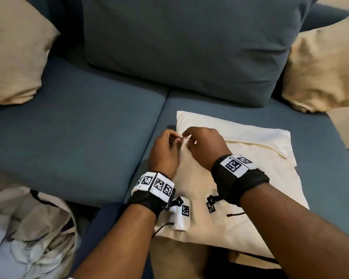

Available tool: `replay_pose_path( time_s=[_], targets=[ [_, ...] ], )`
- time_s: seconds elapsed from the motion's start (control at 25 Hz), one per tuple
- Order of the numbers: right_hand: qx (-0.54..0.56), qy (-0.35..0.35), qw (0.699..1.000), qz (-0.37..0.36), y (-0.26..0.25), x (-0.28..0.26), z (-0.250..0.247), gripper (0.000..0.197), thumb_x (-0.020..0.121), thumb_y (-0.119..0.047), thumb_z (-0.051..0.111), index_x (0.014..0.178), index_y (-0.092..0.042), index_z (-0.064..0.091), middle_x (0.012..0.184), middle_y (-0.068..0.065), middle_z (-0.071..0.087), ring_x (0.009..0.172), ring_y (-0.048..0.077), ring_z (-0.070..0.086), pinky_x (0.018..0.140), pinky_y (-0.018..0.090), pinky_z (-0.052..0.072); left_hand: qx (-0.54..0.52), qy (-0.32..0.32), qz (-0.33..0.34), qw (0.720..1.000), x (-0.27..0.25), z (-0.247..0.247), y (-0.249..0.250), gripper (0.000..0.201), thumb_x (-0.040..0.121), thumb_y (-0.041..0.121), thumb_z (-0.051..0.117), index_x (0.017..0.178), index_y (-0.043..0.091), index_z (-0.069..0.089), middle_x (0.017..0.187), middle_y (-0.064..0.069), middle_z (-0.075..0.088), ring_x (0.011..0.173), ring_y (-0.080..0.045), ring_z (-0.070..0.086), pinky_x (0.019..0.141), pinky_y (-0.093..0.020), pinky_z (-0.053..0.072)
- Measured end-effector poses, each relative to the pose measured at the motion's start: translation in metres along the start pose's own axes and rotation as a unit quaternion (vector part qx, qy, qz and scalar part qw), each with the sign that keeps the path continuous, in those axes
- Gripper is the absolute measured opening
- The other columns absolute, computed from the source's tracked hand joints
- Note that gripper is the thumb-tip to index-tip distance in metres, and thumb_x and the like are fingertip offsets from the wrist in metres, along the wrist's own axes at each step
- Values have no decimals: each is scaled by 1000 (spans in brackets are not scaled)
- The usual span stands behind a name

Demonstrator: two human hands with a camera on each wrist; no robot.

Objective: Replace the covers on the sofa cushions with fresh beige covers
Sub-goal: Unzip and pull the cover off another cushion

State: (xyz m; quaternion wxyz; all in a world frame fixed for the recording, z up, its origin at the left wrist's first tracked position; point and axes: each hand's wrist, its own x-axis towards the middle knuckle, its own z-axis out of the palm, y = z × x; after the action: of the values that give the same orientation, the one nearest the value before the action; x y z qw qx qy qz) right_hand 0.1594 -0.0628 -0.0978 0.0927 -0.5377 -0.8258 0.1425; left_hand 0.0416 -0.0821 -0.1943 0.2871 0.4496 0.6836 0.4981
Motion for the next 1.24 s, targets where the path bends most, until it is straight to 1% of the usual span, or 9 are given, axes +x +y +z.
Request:
replay_pose_path(
  time_s=[0.2,0.36,0.44,0.56,0.76,0.88,0.96,1.12,1.24],
  targets=[
    [-71,-53,996,-4,-13,22,-2,28,91,-34,65,114,-17,65,112,15,67,106,37,61,78,33,44,-148,-18,-56,987,6,-2,0,27,90,4,63,85,30,69,92,3,74,88,-18,70,87,-43,58],
    [-139,-82,987,-11,-21,39,-5,20,93,-22,58,108,-11,63,112,21,64,103,42,62,73,32,40,-244,-68,-148,956,8,-9,7,35,91,-15,48,89,10,72,92,-14,73,81,-23,64,80,-37,55],
    [-144,-99,985,3,-25,43,-9,20,91,-19,57,106,-8,63,112,21,65,103,41,62,73,32,41,-240,-67,-134,959,10,-11,5,26,89,-10,59,92,11,73,95,-13,74,84,-23,67,83,-37,57],
    [-130,-114,984,31,-31,41,-13,11,91,-19,58,96,-9,60,110,21,66,104,40,62,72,32,40,-126,-42,-47,990,11,-8,1,19,81,9,74,94,23,74,91,-4,71,84,-24,69,83,-40,58],
    [-118,-103,985,78,-28,40,-14,28,90,-10,54,67,-11,38,69,8,47,79,33,52,68,33,39,35,4,36,999,11,5,7,20,81,7,68,95,20,75,96,-4,66,80,-19,64,76,-35,54],
    [-81,-91,986,111,-14,43,-14,4,82,-9,56,80,-7,57,81,14,65,79,32,61,66,32,48,35,-17,36,999,13,1,11,10,81,15,74,91,19,75,98,-2,66,86,-18,64,79,-34,52],
    [-33,-79,986,140,4,43,-18,12,79,-10,56,88,-5,63,86,16,71,80,34,68,67,34,55,45,-32,20,998,17,-1,10,7,81,18,74,88,20,75,98,0,66,89,-18,63,81,-34,51],
    [65,-35,980,186,45,19,-46,8,80,-9,60,77,-5,65,66,13,72,68,37,71,67,49,62,33,-36,5,999,20,-3,3,6,82,16,72,87,19,73,96,-1,68,88,-19,63,82,-36,51],
    [99,0,966,240,87,-16,-69,18,87,-2,54,72,-6,64,61,11,71,61,37,71,64,50,62,20,-51,-6,999,15,-7,9,4,86,15,70,88,19,71,86,1,69,72,-6,65,65,-23,51]
  ],
)
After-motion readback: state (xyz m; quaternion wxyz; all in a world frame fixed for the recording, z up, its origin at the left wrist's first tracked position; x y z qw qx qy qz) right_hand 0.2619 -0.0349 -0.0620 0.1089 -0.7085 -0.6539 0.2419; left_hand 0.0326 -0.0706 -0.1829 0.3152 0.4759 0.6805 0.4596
